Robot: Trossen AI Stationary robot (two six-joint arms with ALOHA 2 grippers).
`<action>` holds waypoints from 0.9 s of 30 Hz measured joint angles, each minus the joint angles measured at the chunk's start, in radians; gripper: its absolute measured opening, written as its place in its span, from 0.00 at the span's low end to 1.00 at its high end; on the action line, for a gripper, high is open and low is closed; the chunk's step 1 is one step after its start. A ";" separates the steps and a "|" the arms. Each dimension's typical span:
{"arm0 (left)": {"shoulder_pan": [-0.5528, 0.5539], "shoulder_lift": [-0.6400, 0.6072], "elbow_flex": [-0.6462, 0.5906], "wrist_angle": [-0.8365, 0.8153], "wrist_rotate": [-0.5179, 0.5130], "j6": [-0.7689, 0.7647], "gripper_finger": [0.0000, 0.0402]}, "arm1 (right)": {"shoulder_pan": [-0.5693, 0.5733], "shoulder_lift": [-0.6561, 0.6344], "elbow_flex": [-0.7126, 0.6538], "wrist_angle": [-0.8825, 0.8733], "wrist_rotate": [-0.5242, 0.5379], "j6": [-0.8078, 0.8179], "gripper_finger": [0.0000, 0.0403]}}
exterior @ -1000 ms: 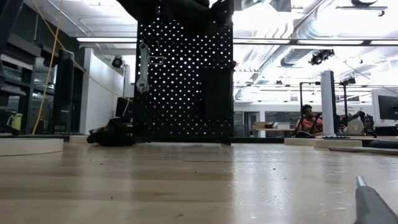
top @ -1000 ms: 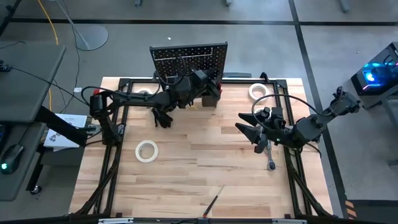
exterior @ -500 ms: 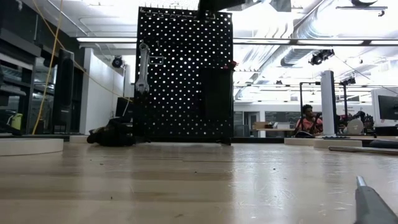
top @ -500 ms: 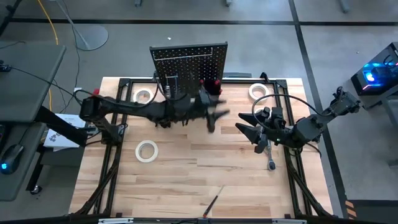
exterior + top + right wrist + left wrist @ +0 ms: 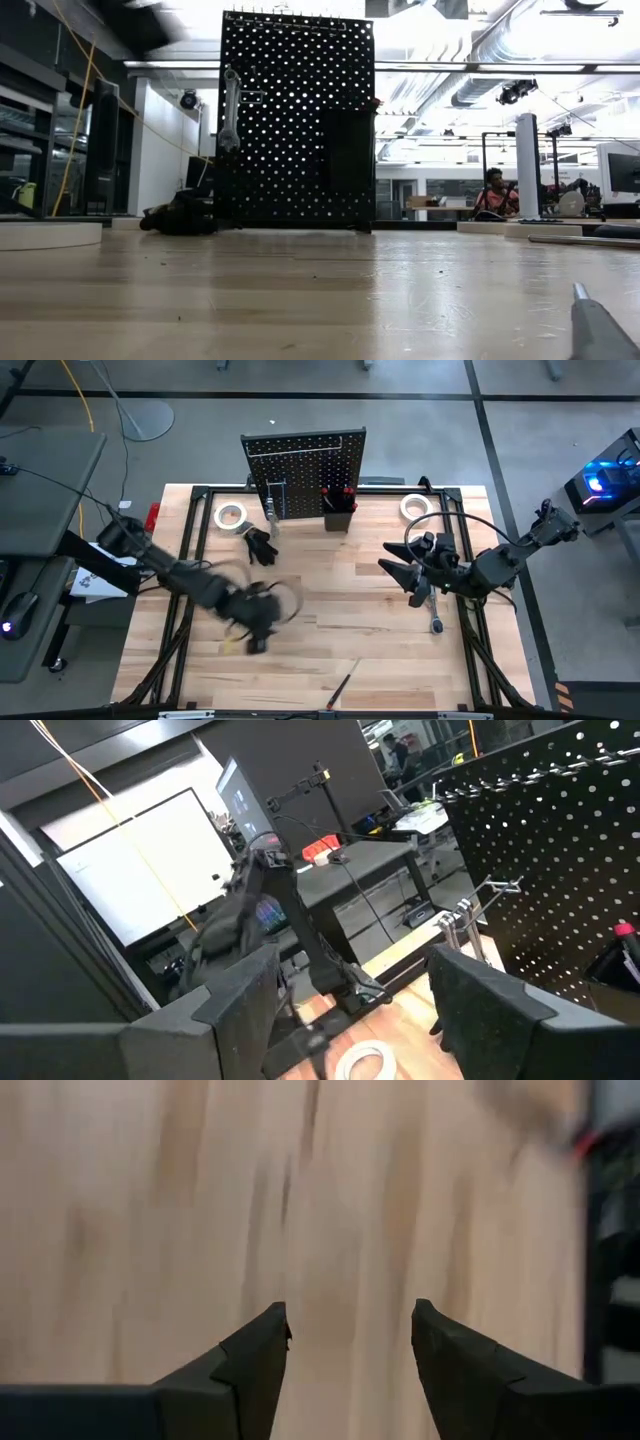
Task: Hang tools onto peg board
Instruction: Hang the white masking tape on the peg board
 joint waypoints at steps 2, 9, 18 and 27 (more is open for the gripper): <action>-0.096 -0.046 -0.098 -0.043 -0.031 -0.183 0.49 | 0.000 0.000 0.000 -0.006 0.000 0.000 0.61; -0.277 -0.149 -0.348 -0.053 -0.055 -0.653 0.49 | -0.001 0.000 0.000 -0.007 0.000 -0.018 0.61; -0.184 -0.115 -0.509 -0.046 -0.038 -0.615 0.49 | -0.001 0.000 0.000 -0.007 0.000 -0.019 0.61; -0.134 -0.091 -0.536 0.091 0.123 -0.472 0.25 | -0.001 0.000 0.000 -0.007 0.000 -0.011 0.61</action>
